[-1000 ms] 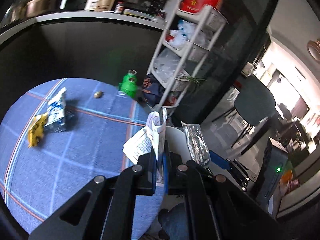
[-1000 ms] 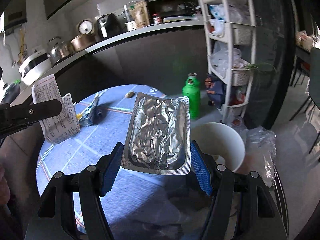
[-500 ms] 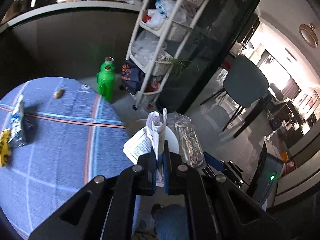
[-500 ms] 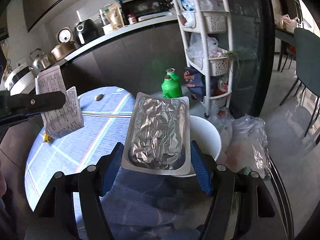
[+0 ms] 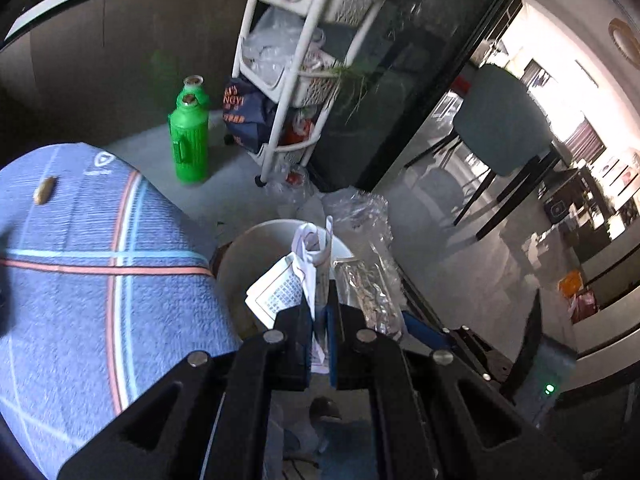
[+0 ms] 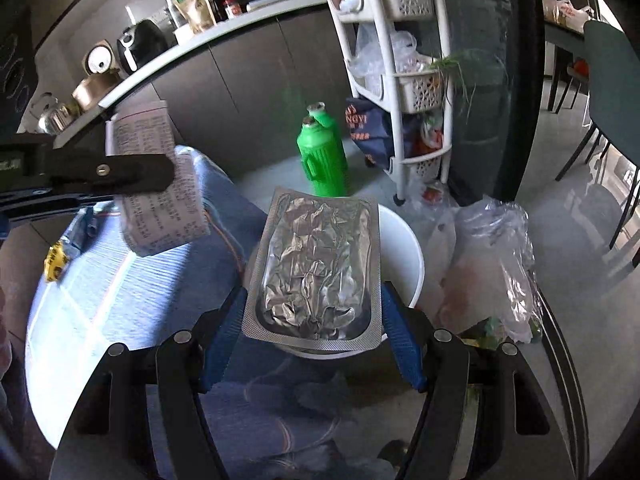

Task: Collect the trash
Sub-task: 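Carry the receipt and foil tray over the white bin and release both, then move both open grippers back to the yellow wrapper and printed bag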

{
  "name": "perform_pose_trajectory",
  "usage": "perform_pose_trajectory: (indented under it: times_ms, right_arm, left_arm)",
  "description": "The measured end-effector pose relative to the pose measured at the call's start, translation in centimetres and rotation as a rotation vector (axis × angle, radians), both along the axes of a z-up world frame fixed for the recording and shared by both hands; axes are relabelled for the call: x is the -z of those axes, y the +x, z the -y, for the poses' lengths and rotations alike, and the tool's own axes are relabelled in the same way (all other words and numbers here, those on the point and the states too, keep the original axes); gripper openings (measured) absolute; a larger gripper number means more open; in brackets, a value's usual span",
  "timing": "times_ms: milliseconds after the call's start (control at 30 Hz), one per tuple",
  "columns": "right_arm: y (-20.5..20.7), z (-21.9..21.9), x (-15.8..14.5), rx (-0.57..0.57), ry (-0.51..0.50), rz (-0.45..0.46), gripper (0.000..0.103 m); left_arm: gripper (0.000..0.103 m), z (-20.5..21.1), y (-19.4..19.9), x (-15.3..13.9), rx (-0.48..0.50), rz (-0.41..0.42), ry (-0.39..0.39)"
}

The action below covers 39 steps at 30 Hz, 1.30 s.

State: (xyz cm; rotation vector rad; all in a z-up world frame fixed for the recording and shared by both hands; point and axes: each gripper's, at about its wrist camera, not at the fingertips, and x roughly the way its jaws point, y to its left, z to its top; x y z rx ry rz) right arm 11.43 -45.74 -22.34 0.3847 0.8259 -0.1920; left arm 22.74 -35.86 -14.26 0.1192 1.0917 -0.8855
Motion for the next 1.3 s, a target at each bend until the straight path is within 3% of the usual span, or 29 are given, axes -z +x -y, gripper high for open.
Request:
perform_pose_trajectory:
  times_ms: [233, 300, 433, 533, 567, 733, 967, 1300]
  right_arm:
    - [2.4, 1.5, 2.1, 0.002, 0.004, -0.033, 0.064]
    - [3.0, 1.8, 2.5, -0.001, 0.002, -0.040, 0.065]
    - [3.7, 1.8, 3.0, -0.026, -0.044, -0.052, 0.078]
    - [3.2, 1.6, 3.0, -0.046, -0.070, -0.032, 0.092]
    - [3.0, 1.5, 3.0, -0.048, -0.073, -0.028, 0.094]
    - [2.0, 1.1, 2.4, -0.067, -0.075, -0.019, 0.094]
    - [0.7, -0.1, 0.6, -0.073, -0.074, -0.003, 0.094]
    - [-1.4, -2.8, -4.6, -0.100, -0.111, 0.083, 0.094]
  left_arm:
    - [0.008, 2.5, 2.5, 3.6, 0.006, -0.047, 0.050]
    - [0.013, 3.0, 2.6, 4.1, 0.011, -0.044, 0.057]
    - [0.047, 3.2, 2.6, 3.8, -0.021, 0.002, 0.063]
    - [0.064, 2.7, 2.7, 3.1, -0.053, 0.034, 0.045]
    - [0.073, 2.6, 2.7, 2.8, -0.065, 0.044, 0.041]
    - [0.098, 1.2, 2.3, 1.0, -0.130, 0.103, 0.016]
    - [0.099, -1.2, 1.2, -0.9, -0.185, 0.133, 0.015]
    - [0.099, -6.1, -1.8, -5.7, -0.275, 0.172, 0.014]
